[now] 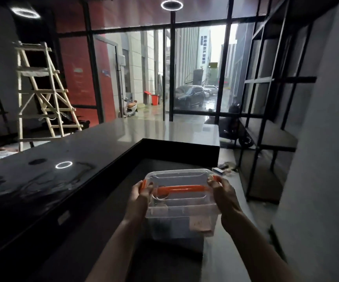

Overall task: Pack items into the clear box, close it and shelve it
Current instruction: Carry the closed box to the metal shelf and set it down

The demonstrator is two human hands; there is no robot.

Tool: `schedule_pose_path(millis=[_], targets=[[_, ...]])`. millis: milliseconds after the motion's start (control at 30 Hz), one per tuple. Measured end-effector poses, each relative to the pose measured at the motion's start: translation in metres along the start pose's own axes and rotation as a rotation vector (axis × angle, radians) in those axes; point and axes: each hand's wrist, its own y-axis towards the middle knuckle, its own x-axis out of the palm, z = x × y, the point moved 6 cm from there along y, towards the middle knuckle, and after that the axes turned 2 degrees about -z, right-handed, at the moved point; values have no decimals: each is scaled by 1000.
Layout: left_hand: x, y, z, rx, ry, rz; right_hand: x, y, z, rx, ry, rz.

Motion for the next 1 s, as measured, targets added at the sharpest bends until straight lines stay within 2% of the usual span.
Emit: schedule_pose_path(millis=[233,533,733,1000], targets=[[113,-30,-33,-44,31,-139,-113,0,46,79,-8,114],[193,-13,-52,-30,96,-249,-180,23,75,113,9,248],[250,41,-70,-56,99,-309,-207,80,87,116,6,294],[358,187,-93,-49,69,-384,-236,235,103,140,-43,388]])
